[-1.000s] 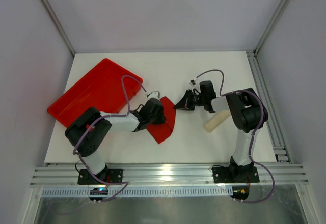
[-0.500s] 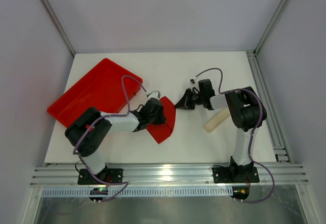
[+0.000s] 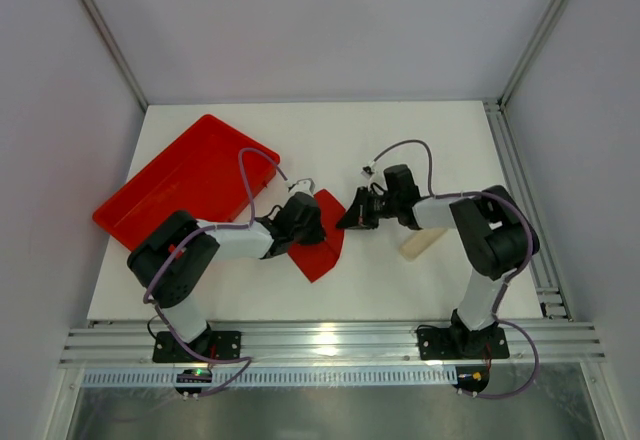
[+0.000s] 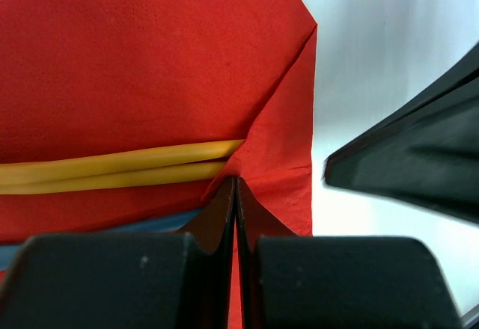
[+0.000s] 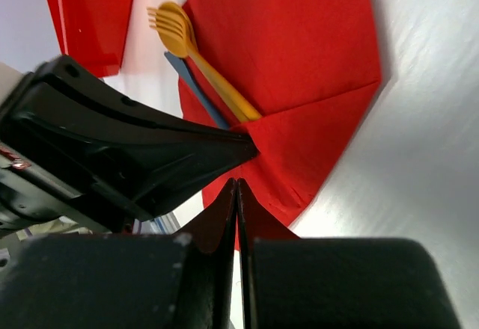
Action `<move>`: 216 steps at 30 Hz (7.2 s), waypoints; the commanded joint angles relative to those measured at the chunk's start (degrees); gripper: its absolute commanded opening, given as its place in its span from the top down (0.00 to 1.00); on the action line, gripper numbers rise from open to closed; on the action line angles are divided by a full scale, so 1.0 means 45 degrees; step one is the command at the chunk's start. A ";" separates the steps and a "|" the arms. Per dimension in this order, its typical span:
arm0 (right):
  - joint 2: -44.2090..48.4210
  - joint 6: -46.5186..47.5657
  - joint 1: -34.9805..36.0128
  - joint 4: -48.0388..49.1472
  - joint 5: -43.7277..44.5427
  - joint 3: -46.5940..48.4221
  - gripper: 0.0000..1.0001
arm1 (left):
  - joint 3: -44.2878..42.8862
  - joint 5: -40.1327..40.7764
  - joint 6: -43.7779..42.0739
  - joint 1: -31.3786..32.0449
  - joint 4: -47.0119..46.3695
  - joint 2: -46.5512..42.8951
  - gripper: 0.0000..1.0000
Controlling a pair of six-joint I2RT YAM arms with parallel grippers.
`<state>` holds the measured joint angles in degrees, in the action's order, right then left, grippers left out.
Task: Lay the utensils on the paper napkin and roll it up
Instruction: Roll the napkin at the center of the board.
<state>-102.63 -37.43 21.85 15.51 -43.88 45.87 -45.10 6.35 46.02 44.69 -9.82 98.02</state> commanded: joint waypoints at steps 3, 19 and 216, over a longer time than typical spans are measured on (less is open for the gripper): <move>-0.0630 -0.0295 0.0536 0.1201 -0.0503 -0.0309 0.96 | -0.0212 0.0093 -0.0187 -0.0067 0.0132 0.0094 1.00; -0.1061 0.0464 0.0672 0.0366 0.0569 -0.0934 0.96 | -0.0212 0.0132 -0.0168 -0.0067 0.0210 -0.0004 1.00; -0.1041 0.0701 0.1063 0.0929 0.0297 -0.1325 0.96 | -0.0035 0.1753 -0.0402 0.0226 0.0855 -0.0903 1.00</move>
<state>-106.52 -36.77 26.76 21.08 -45.98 39.44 -42.98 11.64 45.82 46.00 -6.33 93.91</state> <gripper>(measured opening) 0.038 0.002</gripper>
